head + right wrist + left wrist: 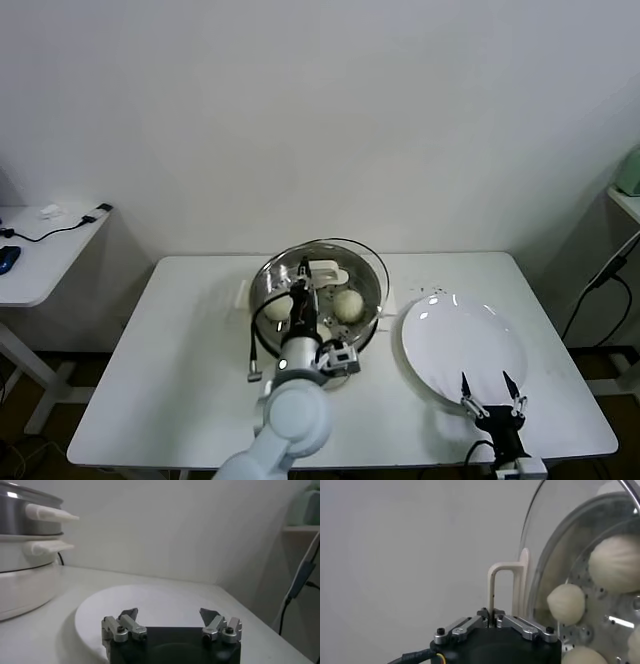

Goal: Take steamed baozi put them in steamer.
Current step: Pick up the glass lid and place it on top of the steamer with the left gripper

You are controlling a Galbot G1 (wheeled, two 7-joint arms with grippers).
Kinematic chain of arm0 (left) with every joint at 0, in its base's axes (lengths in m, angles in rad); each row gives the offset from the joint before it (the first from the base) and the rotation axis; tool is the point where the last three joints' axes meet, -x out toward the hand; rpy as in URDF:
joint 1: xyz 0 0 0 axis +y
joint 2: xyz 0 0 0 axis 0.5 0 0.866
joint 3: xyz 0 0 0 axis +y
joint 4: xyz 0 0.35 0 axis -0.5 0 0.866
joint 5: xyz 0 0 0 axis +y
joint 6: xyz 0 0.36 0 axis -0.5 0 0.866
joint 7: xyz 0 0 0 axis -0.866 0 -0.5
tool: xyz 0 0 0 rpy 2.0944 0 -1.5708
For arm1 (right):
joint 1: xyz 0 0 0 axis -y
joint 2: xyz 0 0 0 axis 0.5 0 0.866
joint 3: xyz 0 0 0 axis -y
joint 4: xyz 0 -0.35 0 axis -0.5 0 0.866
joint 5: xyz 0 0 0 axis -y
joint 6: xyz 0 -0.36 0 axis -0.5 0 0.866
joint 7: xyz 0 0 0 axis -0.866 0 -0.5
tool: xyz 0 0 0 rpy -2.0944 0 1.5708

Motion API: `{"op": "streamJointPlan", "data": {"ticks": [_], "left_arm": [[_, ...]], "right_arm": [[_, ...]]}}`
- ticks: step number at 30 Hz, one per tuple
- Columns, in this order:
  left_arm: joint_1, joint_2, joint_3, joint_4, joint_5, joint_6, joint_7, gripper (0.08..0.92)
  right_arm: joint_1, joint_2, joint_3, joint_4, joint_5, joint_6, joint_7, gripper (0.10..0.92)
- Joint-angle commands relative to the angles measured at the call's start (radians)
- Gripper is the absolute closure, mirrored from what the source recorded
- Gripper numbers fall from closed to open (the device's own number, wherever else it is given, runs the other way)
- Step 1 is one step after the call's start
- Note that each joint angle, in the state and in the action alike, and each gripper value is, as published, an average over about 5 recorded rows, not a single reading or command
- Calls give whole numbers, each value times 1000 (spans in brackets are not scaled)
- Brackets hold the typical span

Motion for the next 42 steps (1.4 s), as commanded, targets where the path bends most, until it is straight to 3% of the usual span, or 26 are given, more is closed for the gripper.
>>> {"op": "streamJointPlan", "data": {"ticks": [1,12,34,37,42], "left_arm": [[-15,-44,16,104,131,29,11,860],[-23,-36,-7,160,164,17,-21,860],[1,-44,-13,159,154,8,-47,859],[3,-33,-4,137,137,7,-45,818],[17,-4,5,64,84,3,-30,673]], "right_arm": [[0,2,4,-8,-9,7,10,203],[0,2,4,-13,-12,15,16,203],[-3,2,7,-11,-21,31,11,203],[-3,2,7,-10,-19,30,10,203],[0,2,6,-9,-19,29,9,203]]}}
